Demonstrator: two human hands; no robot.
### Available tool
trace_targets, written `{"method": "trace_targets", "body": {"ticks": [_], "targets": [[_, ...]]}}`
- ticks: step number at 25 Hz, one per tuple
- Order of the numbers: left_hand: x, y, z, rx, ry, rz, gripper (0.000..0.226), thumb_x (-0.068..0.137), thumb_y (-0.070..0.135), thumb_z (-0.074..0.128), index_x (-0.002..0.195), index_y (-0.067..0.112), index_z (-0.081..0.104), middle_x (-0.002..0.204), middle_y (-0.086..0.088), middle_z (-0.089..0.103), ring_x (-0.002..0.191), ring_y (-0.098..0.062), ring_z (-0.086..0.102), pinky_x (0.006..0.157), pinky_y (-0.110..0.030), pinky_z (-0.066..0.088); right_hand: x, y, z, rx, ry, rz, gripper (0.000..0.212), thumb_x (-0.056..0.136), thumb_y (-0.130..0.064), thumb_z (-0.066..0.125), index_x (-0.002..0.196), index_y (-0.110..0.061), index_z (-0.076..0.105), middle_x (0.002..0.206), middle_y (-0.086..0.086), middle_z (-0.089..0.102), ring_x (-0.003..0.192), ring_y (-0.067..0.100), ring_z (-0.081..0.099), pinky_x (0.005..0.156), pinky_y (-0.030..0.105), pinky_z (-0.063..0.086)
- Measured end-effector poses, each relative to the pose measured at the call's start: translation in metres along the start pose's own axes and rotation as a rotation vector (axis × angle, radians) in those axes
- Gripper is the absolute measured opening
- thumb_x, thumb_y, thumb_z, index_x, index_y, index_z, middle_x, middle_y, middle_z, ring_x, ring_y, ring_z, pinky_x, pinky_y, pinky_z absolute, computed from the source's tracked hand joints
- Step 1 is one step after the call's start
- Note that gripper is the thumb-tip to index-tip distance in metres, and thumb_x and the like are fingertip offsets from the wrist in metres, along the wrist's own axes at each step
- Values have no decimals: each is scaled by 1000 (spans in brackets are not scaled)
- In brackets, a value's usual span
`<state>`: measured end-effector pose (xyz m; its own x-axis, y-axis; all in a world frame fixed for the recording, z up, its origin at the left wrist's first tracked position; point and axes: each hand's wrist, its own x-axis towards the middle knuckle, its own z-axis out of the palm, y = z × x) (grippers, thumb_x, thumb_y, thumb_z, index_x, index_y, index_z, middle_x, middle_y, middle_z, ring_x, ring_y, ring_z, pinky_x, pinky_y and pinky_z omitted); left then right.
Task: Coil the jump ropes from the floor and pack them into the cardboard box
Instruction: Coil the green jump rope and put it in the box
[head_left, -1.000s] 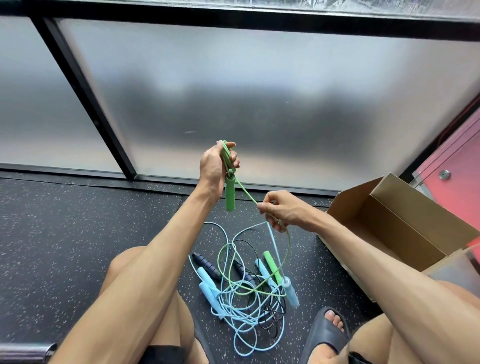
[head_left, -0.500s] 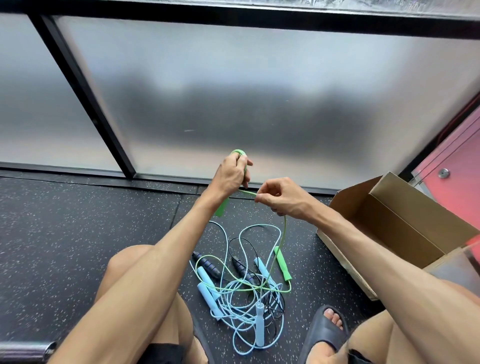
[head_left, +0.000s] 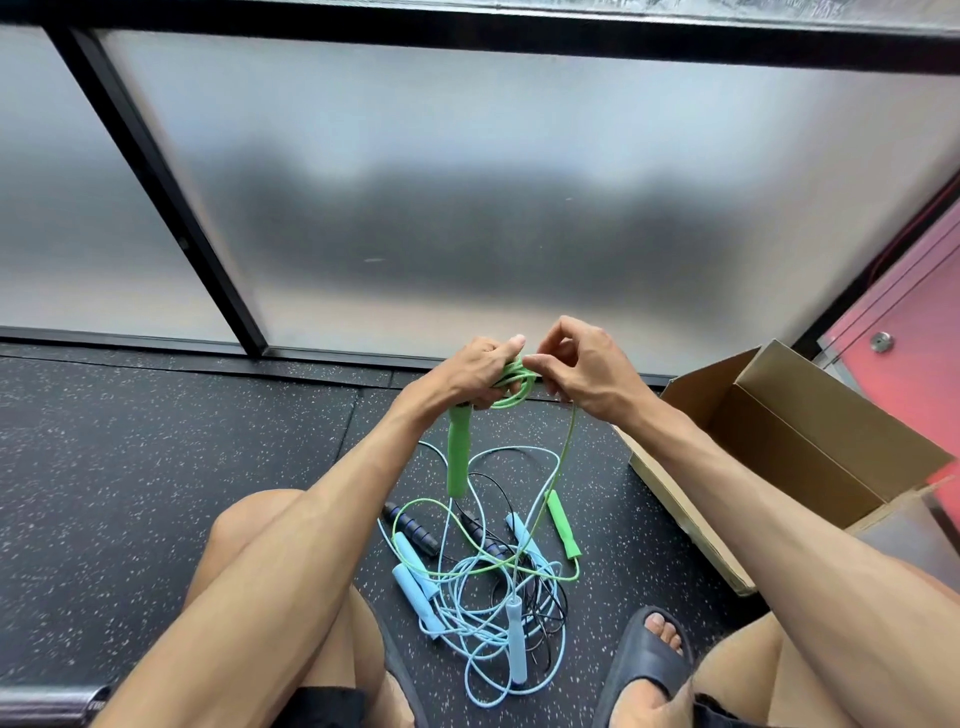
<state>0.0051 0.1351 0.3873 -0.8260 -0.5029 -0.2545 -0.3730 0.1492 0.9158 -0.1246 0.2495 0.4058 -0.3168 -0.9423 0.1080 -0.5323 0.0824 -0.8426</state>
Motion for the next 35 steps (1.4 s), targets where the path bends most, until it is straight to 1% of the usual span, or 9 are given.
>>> {"method": "trace_targets", "body": {"ticks": [5, 9, 12, 16, 19, 21, 28, 32, 35], "targets": [[-10, 1, -7, -262, -207, -9, 51, 105, 41, 37, 62, 13, 42, 47, 2, 24, 41, -12, 16, 45, -26, 16, 4, 8, 0, -14, 15, 76, 29, 92, -33, 66, 87, -7, 54, 65, 9, 65, 48, 12, 59, 48, 28, 51], [-12, 7, -12, -643, -307, -23, 47, 103, 40, 37, 63, 17, 34, 40, 8, 19, 39, -11, 8, 42, -25, 13, 4, 12, 8, 152, -35, 186, 30, 105, -29, 43, 88, -5, 49, 68, 13, 61, 56, 21, 65, 61, 45, 59], [-13, 10, -21, -839, -242, 38, 43, 102, 34, 41, 63, 19, 33, 45, 8, 15, 40, -10, 9, 45, -24, 14, 0, 18, 11, 251, -216, 338, 25, 106, -11, 32, 94, -5, 53, 84, 21, 71, 80, 31, 70, 78, 46, 57], [-12, 8, -31, -1053, -172, 113, 41, 103, 34, 39, 66, 17, 38, 41, 9, 20, 39, -9, 9, 43, -22, 18, -10, 31, 22, 72, -479, 459, 13, 99, -4, 48, 102, -5, 61, 91, 10, 75, 87, 24, 70, 80, 38, 53], [-9, 8, -33, -1139, -70, 174, 38, 104, 32, 33, 73, 13, 44, 46, 6, 27, 42, -10, 17, 47, -24, 29, -13, 25, 23, 152, -421, 439, 15, 101, -10, 51, 108, 2, 56, 82, 17, 72, 75, 31, 70, 74, 45, 61], [-7, 8, -35, -1160, 63, 206, 35, 104, 28, 30, 80, 11, 47, 53, 3, 31, 47, -12, 26, 54, -27, 34, -12, 17, 20, 262, -353, 426, 17, 102, -12, 51, 108, 3, 50, 75, 22, 69, 64, 34, 68, 59, 42, 60], [-1, 4, -31, -932, 344, 248, 30, 108, 26, 32, 94, 8, 52, 60, 2, 45, 52, -14, 40, 62, -30, 36, -5, 3, 12, 146, -255, 299, 15, 99, -17, 57, 94, -3, 59, 65, 10, 57, 43, 16, 48, 40, 25, 40], [1, 6, -31, -959, 467, 271, 27, 108, 23, 33, 88, 11, 47, 63, 0, 42, 51, -14, 40, 59, -27, 38, -11, 4, 15, 162, -369, 377, 18, 103, -19, 49, 106, -1, 48, 73, 21, 63, 57, 33, 63, 54, 43, 58], [3, 4, -39, -1042, 576, 277, 28, 108, 21, 32, 85, 12, 44, 64, -2, 42, 49, -14, 42, 57, -27, 40, -19, 4, 17, 154, -500, 467, 15, 105, -13, 44, 113, -2, 40, 81, 26, 69, 71, 40, 71, 71, 54, 60]]}}
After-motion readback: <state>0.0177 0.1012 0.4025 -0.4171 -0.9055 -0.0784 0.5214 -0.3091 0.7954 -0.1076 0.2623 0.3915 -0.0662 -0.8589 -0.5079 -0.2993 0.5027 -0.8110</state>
